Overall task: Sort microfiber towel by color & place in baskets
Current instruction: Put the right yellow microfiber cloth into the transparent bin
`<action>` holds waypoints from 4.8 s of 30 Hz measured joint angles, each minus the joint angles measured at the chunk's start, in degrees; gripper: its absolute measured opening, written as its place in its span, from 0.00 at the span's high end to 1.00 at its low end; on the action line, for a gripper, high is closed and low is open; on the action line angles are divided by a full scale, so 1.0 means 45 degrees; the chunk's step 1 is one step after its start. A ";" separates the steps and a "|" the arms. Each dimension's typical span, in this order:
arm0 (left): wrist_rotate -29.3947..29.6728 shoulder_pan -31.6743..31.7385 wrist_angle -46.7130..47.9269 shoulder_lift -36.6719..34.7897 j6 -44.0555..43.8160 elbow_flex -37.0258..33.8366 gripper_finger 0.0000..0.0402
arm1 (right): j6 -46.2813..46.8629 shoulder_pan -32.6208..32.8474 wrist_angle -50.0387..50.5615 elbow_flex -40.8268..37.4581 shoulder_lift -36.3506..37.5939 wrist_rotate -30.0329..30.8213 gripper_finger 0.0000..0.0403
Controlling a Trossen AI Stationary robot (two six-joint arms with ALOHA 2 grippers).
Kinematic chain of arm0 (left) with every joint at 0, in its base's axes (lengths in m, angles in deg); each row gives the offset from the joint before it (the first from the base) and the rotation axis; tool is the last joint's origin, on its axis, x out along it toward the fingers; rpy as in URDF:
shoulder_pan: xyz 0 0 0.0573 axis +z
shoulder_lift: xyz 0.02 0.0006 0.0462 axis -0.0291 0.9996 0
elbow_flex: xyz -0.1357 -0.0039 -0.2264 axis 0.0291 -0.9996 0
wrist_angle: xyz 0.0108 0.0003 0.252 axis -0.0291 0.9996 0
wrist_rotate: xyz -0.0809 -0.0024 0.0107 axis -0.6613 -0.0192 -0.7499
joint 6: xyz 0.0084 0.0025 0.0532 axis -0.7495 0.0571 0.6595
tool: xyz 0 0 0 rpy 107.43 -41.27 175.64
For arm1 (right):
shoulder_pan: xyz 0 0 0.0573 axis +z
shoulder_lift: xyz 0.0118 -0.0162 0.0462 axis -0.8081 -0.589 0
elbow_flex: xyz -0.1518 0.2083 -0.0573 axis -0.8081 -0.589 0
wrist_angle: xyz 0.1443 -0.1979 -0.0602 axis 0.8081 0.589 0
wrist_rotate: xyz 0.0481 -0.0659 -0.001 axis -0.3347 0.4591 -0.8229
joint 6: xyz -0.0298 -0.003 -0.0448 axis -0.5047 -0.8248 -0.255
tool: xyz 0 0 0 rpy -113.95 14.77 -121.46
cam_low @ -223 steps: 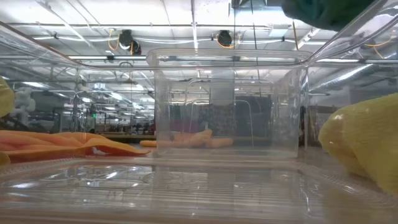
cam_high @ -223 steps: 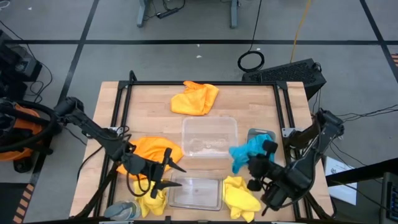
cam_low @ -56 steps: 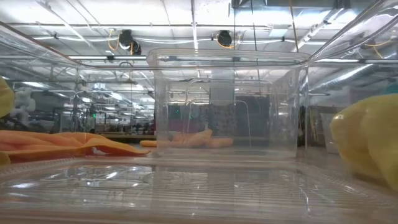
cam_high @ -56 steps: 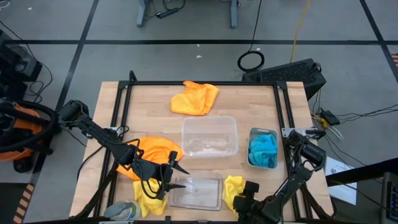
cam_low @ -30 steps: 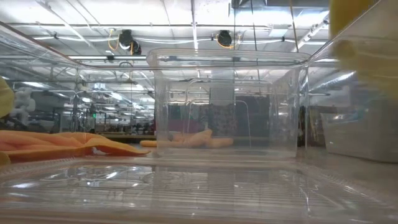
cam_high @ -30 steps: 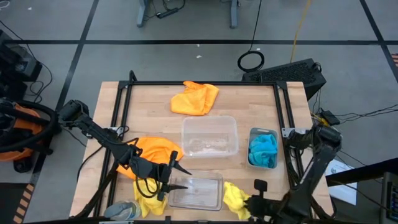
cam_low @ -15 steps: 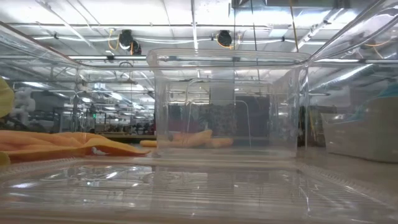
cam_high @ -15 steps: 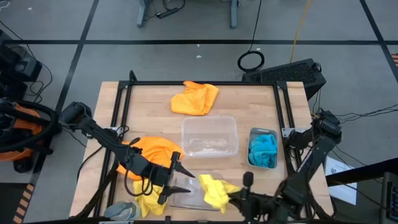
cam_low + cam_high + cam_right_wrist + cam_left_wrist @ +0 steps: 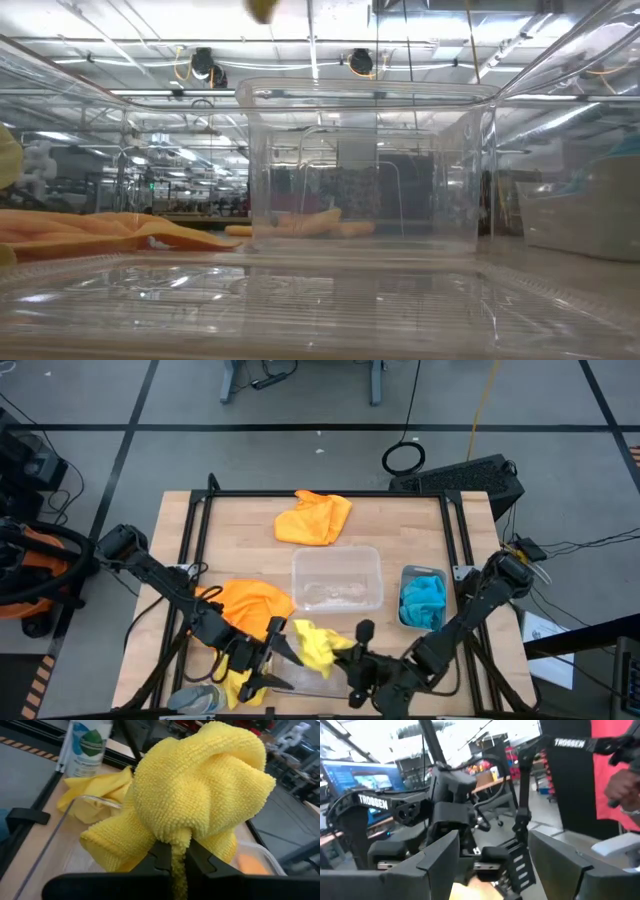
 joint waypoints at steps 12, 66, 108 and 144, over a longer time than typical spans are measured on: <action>0.0232 0.0841 0.2446 0.0003 -0.0072 0.0000 0.40 | -0.2852 -0.0013 -0.2223 0.0000 -0.0116 0.1051 0.98; -0.3093 0.0917 0.1612 0.0012 0.0035 0.0000 0.40 | -0.3220 -0.1213 -0.4406 -0.0005 -0.0089 -0.2616 0.88; 0.3348 0.0237 0.1835 0.0068 -0.0350 0.0000 0.40 | -0.4350 0.0026 -0.4208 0.0000 -0.0084 0.1072 0.97; 0.3135 0.1254 0.1271 0.0343 -0.3437 0.0010 0.40 | -0.4288 -0.1017 -0.7483 -0.0005 -0.0098 0.3508 0.97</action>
